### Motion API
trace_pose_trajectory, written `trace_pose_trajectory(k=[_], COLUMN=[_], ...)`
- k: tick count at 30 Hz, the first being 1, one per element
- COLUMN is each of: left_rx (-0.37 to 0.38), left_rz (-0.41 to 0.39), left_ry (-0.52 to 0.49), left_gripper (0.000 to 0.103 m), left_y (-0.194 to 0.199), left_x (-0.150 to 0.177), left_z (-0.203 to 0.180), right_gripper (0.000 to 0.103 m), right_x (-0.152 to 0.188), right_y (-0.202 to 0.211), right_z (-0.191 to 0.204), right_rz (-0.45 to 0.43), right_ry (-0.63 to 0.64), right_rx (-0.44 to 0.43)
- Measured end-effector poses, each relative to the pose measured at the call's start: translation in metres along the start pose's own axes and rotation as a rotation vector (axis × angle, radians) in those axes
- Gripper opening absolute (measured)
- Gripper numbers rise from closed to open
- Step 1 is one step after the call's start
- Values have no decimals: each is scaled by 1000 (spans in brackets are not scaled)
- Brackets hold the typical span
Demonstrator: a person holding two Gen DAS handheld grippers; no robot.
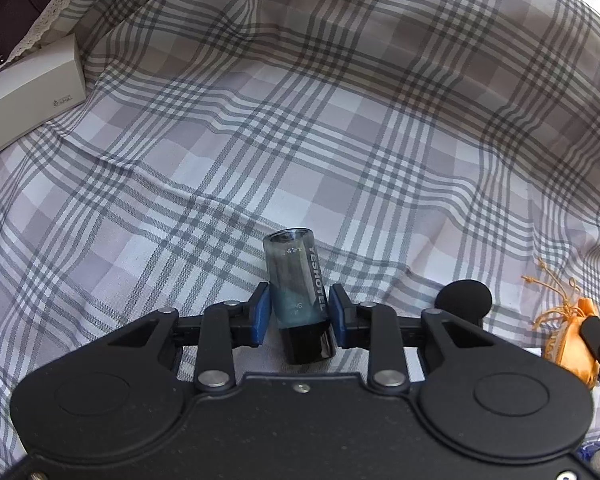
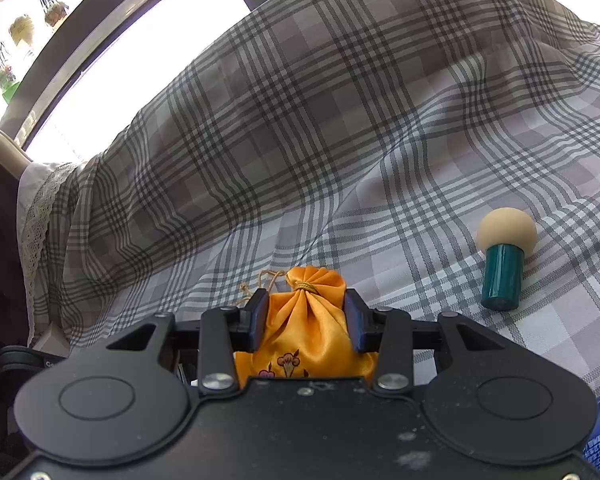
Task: Organize soft objects
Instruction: 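Grasp and lift the dark glass bottle with the left tool while the right tool holds the pouch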
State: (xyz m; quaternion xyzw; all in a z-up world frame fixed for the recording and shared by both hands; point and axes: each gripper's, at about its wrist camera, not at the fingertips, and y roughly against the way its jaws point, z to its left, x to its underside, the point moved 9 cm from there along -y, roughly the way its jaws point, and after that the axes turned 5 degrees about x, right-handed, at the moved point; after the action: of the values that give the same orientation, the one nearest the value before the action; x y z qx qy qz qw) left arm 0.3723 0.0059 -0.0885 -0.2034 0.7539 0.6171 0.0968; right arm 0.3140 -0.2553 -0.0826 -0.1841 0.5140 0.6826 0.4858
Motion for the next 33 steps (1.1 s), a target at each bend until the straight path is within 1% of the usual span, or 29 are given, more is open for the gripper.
trace_pose_trajectory(k=[3,5,8,12,16,19,21,26,29,33], left_rx=[13,34,59,101,158,186,191,171,169,159], left_rz=[-30,-50,-72,-92,-97,-95,-96,-97,-88,-96], left_ry=[-44,-74,-133,-220,-266,-282,-289,-296,-281,-271], left_gripper=[29,28,27,27,27,27,27,27,27,27], left_y=[16,31,53,82,106,121,131,143,149,156], left_x=[3,6,17,44,74,95,110,143,162,181], left_z=[-11,-20,-31,-44,-50,-48,-44,-29,-18,-7], right_gripper=[39,39,39,39,39,39,39,39,39,39], right_x=[0,0,-1,-2,-3,-3,-3,-3,-3,-6], right_y=[0,1,1,4,7,9,9,10,13,18], right_z=[0,-1,-2,-3,-1,-1,-1,-3,-2,-1], right_rz=[-1,-2,-8,-22,-43,-57,-64,-74,-87,-111], right_ry=[-10,-18,-30,-33,-27,-25,-26,-28,-26,-13], right_rx=[-8,-15,-22,-24,-18,-11,-6,2,3,6])
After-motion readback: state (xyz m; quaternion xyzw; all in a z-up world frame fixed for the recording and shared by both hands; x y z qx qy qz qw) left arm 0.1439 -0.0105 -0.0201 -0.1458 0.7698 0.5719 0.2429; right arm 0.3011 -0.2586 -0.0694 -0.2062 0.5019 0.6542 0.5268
